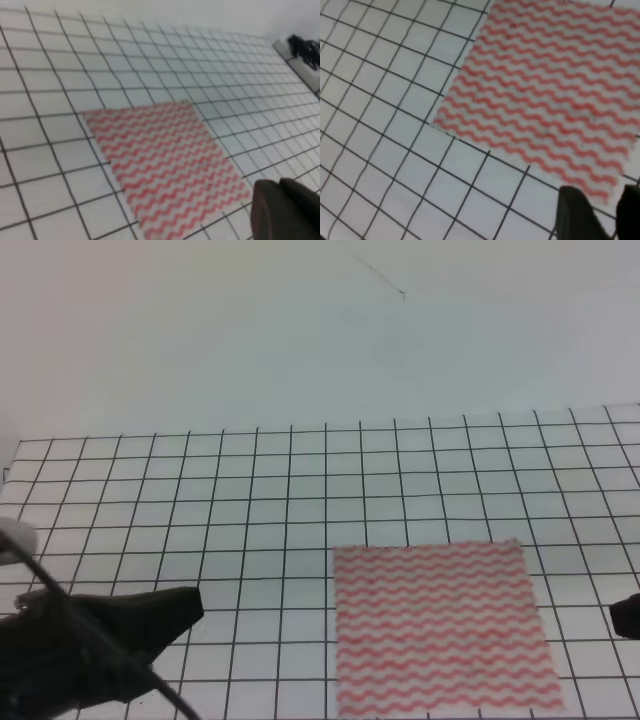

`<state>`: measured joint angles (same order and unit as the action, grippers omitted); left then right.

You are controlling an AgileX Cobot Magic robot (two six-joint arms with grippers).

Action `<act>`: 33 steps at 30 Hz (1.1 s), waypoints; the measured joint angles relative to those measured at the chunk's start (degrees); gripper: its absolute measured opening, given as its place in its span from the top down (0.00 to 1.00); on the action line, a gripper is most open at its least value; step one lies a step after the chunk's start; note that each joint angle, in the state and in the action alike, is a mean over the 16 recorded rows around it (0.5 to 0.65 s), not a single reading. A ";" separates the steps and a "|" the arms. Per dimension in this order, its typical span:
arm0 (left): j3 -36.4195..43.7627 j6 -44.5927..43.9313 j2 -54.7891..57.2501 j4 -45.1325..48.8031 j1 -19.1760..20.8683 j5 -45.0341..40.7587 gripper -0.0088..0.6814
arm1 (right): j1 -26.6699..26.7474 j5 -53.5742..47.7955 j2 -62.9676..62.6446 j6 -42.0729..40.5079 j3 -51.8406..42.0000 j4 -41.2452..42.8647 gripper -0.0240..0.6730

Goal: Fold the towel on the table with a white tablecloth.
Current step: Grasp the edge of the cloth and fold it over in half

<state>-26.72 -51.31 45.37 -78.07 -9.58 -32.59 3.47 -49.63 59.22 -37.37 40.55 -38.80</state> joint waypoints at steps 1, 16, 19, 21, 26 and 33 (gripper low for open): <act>-0.47 -0.57 1.44 -0.36 -0.01 -0.87 0.92 | 0.51 -0.10 1.11 0.39 0.01 0.23 0.73; -5.49 0.88 14.93 2.32 -0.05 -5.13 0.72 | 11.68 6.96 15.61 18.40 0.08 12.20 0.67; -5.96 1.22 15.76 3.38 -0.05 -5.20 0.72 | 12.79 8.74 18.73 21.78 0.08 14.27 0.67; -6.55 1.74 16.17 4.78 -0.05 -5.36 0.72 | 13.22 9.89 20.79 23.07 0.10 14.70 0.67; -9.48 5.03 17.40 10.39 -0.05 -6.43 0.72 | 13.31 12.43 25.55 22.73 0.13 13.13 0.67; -14.67 11.29 19.84 19.73 -2.23 -7.72 0.72 | 13.28 14.82 30.39 21.84 0.19 11.07 0.67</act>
<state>-41.39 -40.02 65.21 -58.33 -11.80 -40.31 16.75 -34.81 89.62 -15.53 40.74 -27.73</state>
